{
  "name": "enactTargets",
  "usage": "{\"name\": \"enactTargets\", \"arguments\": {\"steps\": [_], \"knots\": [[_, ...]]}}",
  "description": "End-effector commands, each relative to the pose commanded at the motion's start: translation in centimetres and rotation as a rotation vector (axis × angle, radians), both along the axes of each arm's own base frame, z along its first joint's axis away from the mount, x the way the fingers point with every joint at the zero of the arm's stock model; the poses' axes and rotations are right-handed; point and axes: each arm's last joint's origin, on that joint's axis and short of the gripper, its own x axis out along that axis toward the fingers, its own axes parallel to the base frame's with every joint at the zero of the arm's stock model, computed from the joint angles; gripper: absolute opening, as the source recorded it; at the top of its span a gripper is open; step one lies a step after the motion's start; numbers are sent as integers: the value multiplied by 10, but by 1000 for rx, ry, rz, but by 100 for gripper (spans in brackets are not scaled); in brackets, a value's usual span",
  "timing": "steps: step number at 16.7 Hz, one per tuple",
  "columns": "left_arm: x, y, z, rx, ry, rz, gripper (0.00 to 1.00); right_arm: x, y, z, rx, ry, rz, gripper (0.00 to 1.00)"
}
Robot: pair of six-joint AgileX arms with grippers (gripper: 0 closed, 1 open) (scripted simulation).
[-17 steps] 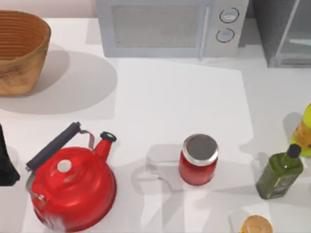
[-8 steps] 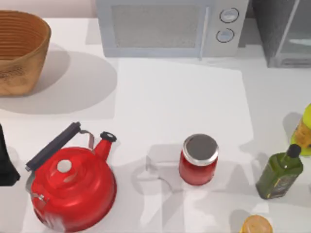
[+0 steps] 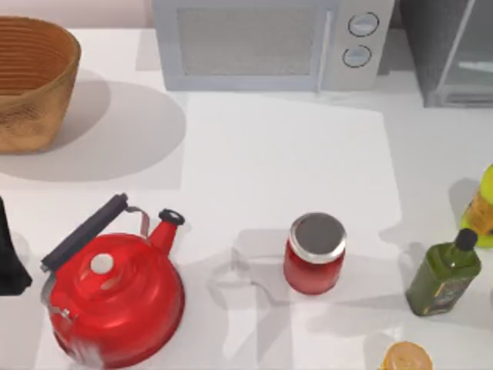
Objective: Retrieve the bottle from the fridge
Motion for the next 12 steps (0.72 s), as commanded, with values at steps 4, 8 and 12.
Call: {"name": "enactTargets", "arguments": {"steps": [4,8,12], "knots": [[0,0,0,0,0,0,100,2,-12,-17,3,2,1,100],[0,0,0,0,0,0,100,3,-15,-21,3,0,1,100],[0,0,0,0,0,0,100,3,-14,-21,5,4,4,100]]}}
